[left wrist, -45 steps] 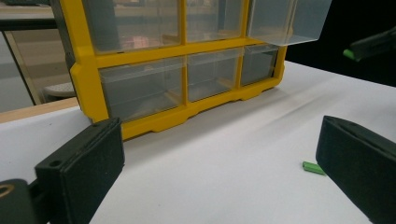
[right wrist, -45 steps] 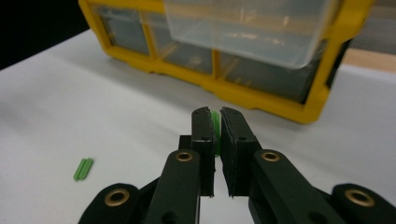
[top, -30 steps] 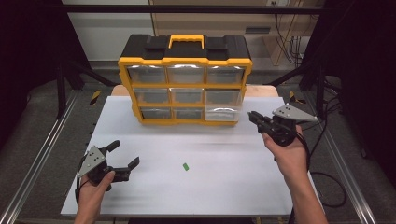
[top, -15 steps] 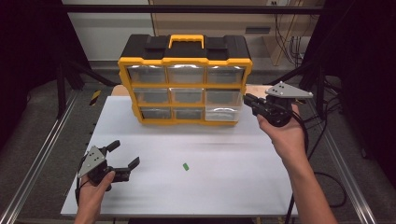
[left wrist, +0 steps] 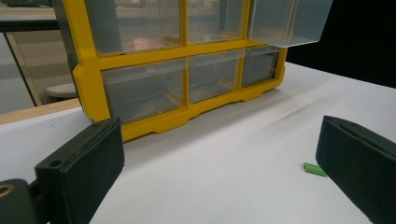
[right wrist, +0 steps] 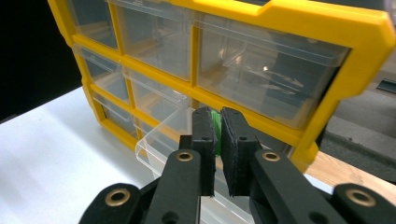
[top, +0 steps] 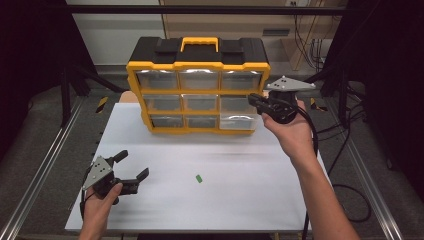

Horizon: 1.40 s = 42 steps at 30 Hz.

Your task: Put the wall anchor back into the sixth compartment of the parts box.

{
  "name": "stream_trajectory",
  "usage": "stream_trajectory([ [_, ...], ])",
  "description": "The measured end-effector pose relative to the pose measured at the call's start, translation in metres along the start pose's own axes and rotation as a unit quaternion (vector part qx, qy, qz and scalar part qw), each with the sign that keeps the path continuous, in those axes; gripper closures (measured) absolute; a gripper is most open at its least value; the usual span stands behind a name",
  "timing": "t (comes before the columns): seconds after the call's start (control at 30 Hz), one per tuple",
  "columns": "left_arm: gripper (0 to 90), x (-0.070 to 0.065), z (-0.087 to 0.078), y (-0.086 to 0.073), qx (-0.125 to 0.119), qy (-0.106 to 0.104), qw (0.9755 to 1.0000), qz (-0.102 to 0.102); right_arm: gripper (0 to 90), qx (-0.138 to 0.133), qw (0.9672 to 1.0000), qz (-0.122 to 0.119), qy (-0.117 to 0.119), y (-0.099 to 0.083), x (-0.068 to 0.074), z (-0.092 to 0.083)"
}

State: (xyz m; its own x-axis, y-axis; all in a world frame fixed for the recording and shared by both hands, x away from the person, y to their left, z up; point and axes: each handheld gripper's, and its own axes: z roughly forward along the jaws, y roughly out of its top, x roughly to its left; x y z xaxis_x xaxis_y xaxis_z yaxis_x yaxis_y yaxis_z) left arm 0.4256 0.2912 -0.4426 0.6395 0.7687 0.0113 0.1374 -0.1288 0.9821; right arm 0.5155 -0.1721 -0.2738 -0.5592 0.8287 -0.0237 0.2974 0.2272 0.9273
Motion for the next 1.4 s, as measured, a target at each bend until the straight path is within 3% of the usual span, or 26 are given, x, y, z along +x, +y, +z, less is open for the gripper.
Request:
stream_trajectory([
  [0.33, 1.1, 0.001, -0.001, 0.000, -0.001, 0.000, 1.0000, 0.000, 84.4, 0.034, 0.9994, -0.004, -0.004, 0.002, 0.001, 0.022],
  [0.43, 1.1, 0.001, -0.001, 0.000, 0.000, 0.000, 1.0000, 0.000, 77.6, 0.044, 0.9989, -0.008, -0.016, 0.001, -0.001, 0.027],
  [0.57, 1.1, 0.001, -0.001, 0.000, -0.002, 0.000, 1.0000, -0.001, 57.1, 0.037, 0.9989, 0.002, -0.029, -0.001, -0.001, 0.029],
  [0.6, 1.1, 0.002, -0.001, 0.000, 0.000, 0.001, 1.0000, 0.000, 46.6, 0.036, 0.9989, 0.000, -0.031, 0.000, 0.003, 0.026],
  [0.63, 1.1, 0.002, -0.001, 0.000, 0.000, 0.001, 1.0000, 0.000, 46.6, 0.036, 0.9989, 0.000, -0.031, 0.000, 0.003, 0.026],
  [0.67, 1.2, 0.002, -0.001, 0.000, 0.000, 0.001, 1.0000, 0.000, 37.6, 0.032, 0.9992, 0.001, -0.023, -0.001, 0.008, 0.021],
  [0.7, 1.2, 0.002, -0.001, 0.000, 0.000, 0.001, 1.0000, 0.000, 37.6, 0.032, 0.9992, 0.001, -0.023, -0.001, 0.008, 0.021],
  [0.77, 1.1, 0.001, -0.001, 0.000, -0.001, 0.001, 1.0000, 0.000, 21.4, 0.028, 0.9992, -0.008, -0.028, -0.006, 0.015, 0.015],
  [0.83, 1.1, 0.001, -0.001, 0.000, -0.001, 0.000, 1.0000, 0.001, 14.1, 0.026, 0.9993, -0.002, -0.025, -0.011, 0.018, 0.011],
  [1.13, 1.1, 0.001, -0.001, 0.000, -0.001, 0.001, 1.0000, 0.001, 8.4, 0.034, 0.9990, 0.012, -0.027, -0.045, 0.019, -0.004],
  [1.4, 1.1, 0.001, -0.001, 0.000, -0.001, 0.001, 1.0000, 0.002, 8.5, 0.052, 0.9983, 0.019, -0.020, -0.071, 0.023, -0.002],
])
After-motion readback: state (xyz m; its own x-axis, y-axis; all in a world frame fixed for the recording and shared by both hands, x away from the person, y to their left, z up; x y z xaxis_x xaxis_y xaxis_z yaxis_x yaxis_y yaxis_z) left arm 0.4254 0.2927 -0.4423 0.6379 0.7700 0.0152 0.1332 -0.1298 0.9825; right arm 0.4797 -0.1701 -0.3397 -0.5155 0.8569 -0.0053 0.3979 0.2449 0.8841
